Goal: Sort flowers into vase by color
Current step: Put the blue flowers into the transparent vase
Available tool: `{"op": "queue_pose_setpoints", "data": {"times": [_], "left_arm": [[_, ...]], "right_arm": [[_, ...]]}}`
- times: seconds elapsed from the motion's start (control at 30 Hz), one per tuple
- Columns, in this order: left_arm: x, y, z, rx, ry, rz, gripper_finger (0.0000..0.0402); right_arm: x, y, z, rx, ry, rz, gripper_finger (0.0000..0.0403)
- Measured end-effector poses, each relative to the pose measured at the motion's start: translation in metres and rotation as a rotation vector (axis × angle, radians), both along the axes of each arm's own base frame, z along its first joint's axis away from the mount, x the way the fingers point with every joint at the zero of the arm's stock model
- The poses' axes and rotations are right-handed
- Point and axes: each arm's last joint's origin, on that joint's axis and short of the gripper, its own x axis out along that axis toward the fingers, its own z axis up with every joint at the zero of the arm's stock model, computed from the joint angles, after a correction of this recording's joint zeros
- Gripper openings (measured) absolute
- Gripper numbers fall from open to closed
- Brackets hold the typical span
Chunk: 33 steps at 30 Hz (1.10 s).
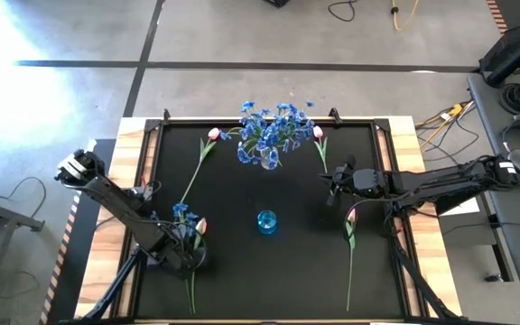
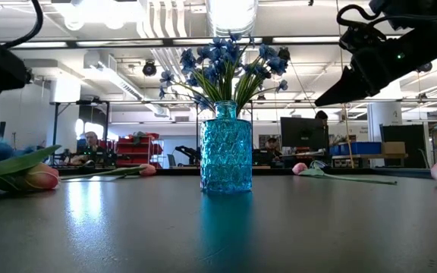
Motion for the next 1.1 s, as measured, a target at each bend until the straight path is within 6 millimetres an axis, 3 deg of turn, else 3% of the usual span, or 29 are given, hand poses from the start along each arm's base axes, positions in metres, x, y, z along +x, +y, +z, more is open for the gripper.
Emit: {"op": "queue_pose_setpoints", "data": {"times": [0.33, 0.83, 0.97, 1.1], "left_arm": [[-0.001, -0.002, 0.017, 0.004, 0.079, -0.015, 0.0189], [0.006, -0.010, -0.012, 0.055, 0.119, -0.079, 0.0187], [0.006, -0.011, -0.015, 0.053, 0.132, -0.114, 0.0165], [0.005, -0.010, -0.014, 0.056, 0.133, -0.156, 0.0116]], "right_arm": [[0.000, 0.000, 0.000, 0.000, 0.000, 0.000, 0.0009], [-0.001, 0.000, -0.002, 0.000, 0.007, -0.002, 0.0009], [-0.001, 0.000, -0.003, 0.000, 0.011, -0.002, 0.0009], [-0.001, 0.000, -0.003, -0.001, 0.012, -0.002, 0.0009]]}}
